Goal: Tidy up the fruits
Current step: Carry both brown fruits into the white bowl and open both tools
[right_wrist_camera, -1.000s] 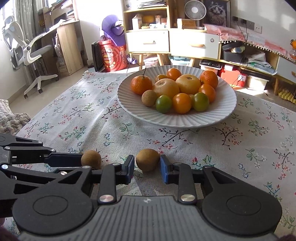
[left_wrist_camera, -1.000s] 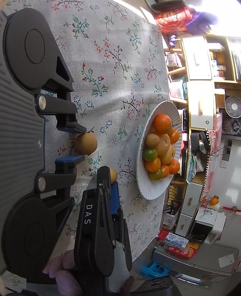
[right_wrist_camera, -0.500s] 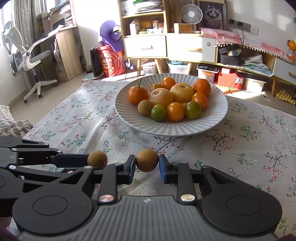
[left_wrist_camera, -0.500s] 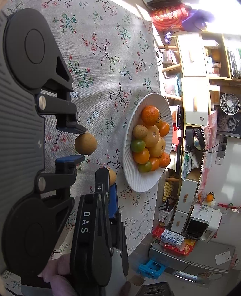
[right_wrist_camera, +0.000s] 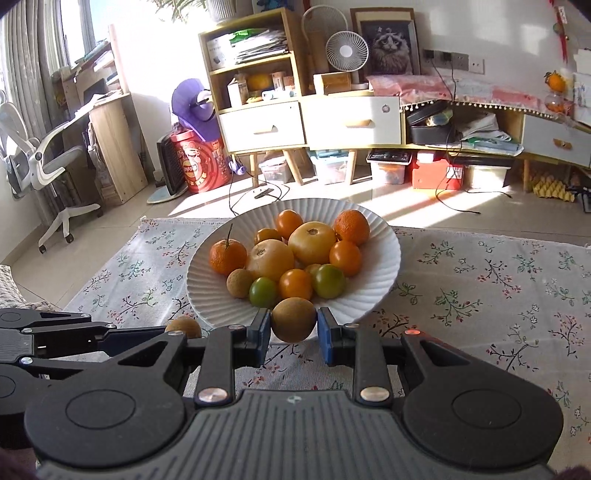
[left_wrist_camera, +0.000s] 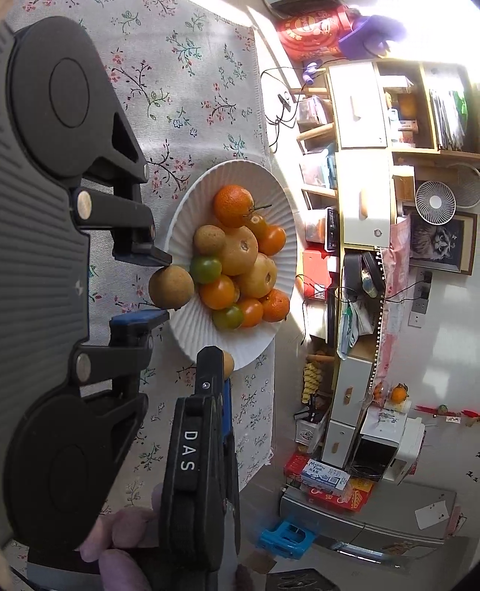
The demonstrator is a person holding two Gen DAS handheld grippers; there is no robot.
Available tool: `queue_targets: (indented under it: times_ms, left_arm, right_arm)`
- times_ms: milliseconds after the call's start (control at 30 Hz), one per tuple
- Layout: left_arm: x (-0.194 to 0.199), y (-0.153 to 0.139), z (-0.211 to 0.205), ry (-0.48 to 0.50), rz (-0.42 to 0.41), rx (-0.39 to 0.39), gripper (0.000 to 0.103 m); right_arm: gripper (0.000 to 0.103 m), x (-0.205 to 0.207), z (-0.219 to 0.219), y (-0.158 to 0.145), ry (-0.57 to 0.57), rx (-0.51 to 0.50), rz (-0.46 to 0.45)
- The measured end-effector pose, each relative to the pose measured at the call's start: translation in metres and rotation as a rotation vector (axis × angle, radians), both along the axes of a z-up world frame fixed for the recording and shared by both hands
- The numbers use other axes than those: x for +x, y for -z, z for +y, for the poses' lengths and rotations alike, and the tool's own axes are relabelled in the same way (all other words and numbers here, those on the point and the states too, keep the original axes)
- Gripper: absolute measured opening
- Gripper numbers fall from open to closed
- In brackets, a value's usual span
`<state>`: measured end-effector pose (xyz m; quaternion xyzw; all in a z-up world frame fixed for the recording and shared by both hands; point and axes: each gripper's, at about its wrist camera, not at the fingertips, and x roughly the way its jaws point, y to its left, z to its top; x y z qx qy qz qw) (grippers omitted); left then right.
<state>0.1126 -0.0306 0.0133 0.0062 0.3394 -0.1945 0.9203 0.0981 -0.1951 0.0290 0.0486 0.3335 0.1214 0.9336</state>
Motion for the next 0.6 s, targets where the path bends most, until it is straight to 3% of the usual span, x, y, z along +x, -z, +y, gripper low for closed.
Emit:
queue_targets:
  times_ms: [233, 600]
  left_arm:
    - [0.017, 0.008, -0.025, 0.045, -0.007, 0.026, 0.015]
    - [0.029, 0.013, -0.028, 0.014, 0.018, 0.031, 0.015]
  right_arm:
    - [0.024, 0.016, -0.009, 0.008, 0.002, -0.005, 0.014]
    - [0.024, 0.027, -0.013, 0.013, -0.004, 0.024, 0.041]
